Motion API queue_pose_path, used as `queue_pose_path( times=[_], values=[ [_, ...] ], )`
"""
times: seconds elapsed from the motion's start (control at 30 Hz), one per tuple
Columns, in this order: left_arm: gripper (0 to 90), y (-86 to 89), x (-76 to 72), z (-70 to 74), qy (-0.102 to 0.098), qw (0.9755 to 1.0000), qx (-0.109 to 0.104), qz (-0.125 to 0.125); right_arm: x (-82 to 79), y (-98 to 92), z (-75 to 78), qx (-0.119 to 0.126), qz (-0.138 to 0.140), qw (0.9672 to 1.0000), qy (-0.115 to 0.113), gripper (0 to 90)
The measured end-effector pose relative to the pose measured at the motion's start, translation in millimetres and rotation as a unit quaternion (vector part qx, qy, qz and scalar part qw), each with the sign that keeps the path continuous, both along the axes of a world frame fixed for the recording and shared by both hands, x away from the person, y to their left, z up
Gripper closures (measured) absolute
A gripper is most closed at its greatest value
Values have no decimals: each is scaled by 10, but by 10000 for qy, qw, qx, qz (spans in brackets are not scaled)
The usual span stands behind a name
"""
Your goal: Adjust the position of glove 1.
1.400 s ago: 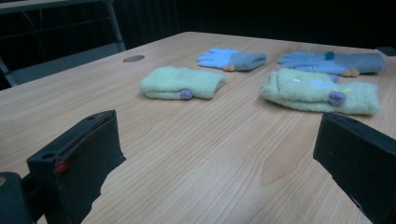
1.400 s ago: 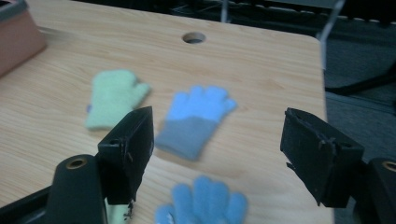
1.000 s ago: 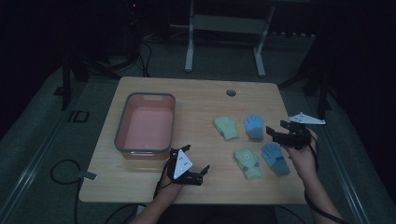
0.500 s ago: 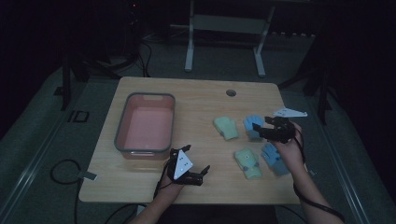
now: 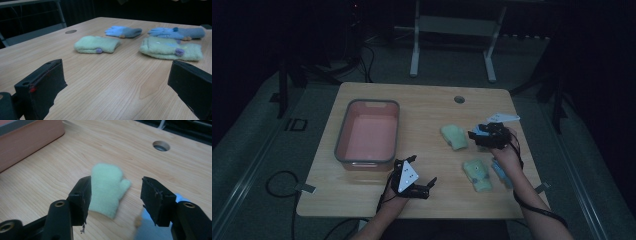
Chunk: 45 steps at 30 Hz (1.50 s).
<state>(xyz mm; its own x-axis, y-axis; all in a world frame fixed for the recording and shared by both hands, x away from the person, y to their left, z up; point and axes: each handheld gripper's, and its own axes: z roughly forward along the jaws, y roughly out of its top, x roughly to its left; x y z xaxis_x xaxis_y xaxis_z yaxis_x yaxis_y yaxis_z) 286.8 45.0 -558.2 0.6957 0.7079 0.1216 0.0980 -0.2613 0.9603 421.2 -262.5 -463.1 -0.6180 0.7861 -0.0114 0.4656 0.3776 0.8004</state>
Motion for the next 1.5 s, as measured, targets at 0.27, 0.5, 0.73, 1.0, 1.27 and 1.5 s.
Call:
queue_pose_path(
  times=[0.27,0.5,0.73,1.0,1.27,1.5],
  values=[
    [6,3,4,0,15,10000,-16,-3,180,168,-97,-63,283,9993,244,510],
    [6,-1,2,1,21,10000,-2,-41,395,281,-214,-121,438,9976,516,580],
    [6,-2,0,1,19,10000,2,-58,556,378,-368,-280,541,9959,663,600],
    [6,-1,1,1,30,10000,-20,-78,747,476,-582,-435,619,9939,807,602],
    [6,-2,-1,1,25,10000,-18,-86,834,501,-748,-626,541,9924,912,547],
    [6,-2,-2,1,23,10000,-24,-73,804,548,-754,-802,543,9919,828,620]
  ],
)
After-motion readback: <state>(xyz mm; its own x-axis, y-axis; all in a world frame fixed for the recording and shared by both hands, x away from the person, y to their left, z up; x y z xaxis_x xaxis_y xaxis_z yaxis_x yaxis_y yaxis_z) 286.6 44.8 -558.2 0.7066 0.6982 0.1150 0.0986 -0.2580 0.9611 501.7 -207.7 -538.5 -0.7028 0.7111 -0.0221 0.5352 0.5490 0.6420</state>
